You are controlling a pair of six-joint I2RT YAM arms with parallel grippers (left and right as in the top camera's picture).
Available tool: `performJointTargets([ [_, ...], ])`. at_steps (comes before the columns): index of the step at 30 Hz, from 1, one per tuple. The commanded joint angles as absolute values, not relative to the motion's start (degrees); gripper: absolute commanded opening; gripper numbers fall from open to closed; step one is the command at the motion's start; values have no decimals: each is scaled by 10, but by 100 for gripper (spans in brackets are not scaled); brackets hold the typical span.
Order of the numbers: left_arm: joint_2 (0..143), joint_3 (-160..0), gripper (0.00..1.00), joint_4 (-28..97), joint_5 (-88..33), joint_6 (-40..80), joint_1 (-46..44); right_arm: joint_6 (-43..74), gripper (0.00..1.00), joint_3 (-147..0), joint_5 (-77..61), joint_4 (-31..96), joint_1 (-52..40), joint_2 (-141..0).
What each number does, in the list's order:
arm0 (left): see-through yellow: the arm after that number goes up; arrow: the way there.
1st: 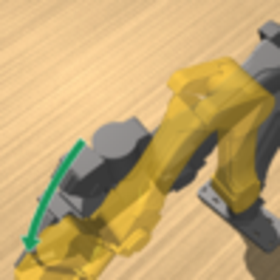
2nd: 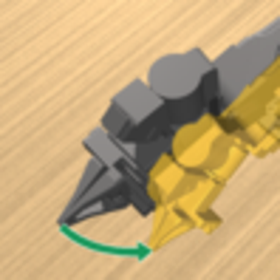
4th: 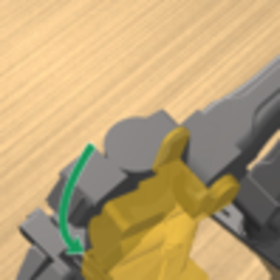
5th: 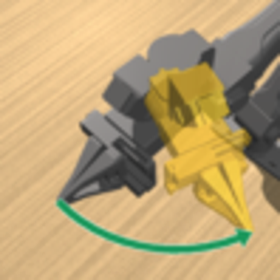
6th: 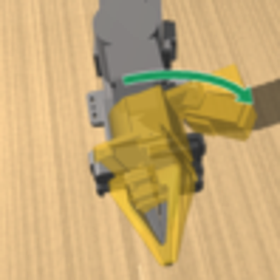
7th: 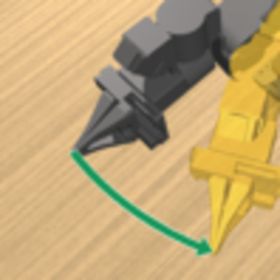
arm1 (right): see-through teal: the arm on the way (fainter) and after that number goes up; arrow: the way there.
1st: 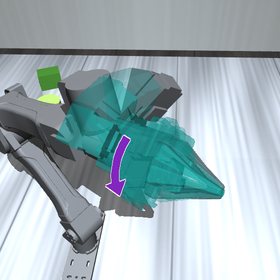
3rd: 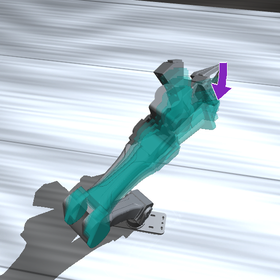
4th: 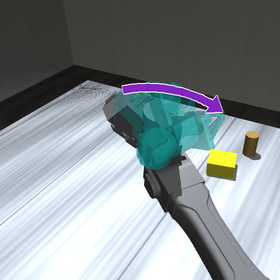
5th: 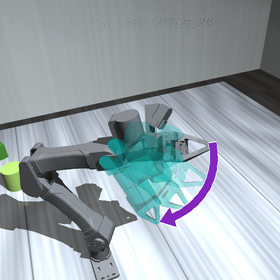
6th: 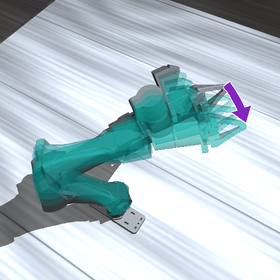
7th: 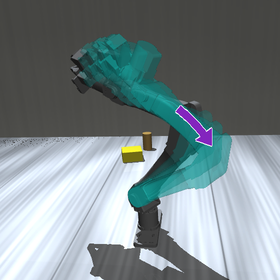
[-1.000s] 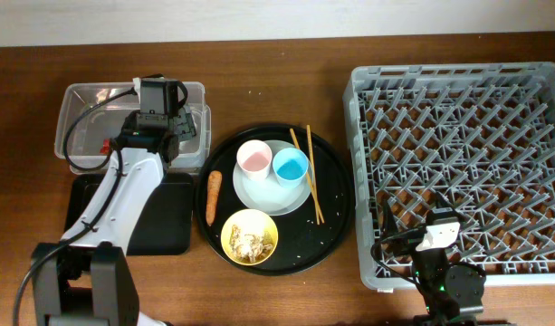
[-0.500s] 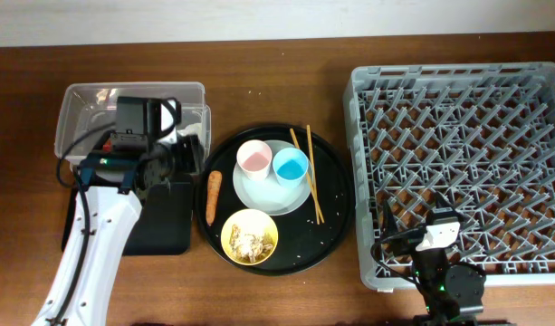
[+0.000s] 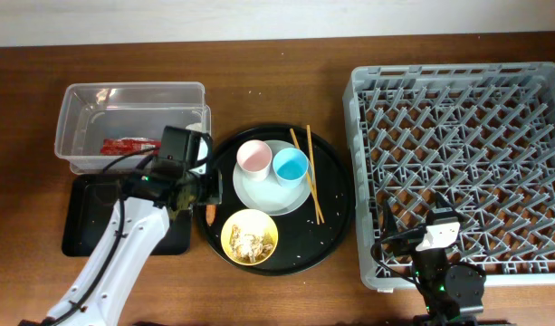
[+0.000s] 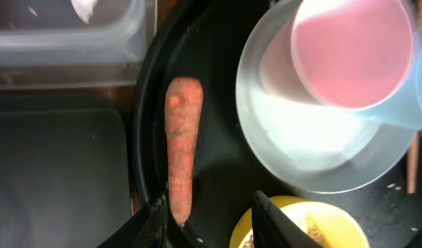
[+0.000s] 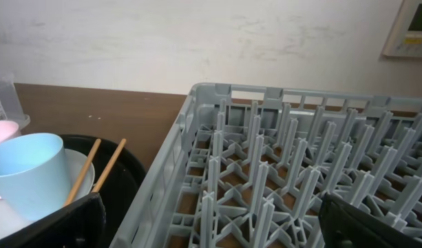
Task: Sort waste into correct bins and load items into the dishwasher rack
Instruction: 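Grasp the rim of the yellow bowl with the left gripper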
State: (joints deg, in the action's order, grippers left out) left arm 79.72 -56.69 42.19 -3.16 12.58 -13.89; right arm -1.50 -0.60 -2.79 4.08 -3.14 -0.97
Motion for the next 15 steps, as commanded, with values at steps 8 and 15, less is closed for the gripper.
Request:
performJointTargets([
  [8,798,-505,38,379,-119,123,-183,-10,98,-3,-25,43,-29,-7],
  [15,798,-506,38,361,-77,173,-362,-10,98,-3,-25,43,-29,-7],
])
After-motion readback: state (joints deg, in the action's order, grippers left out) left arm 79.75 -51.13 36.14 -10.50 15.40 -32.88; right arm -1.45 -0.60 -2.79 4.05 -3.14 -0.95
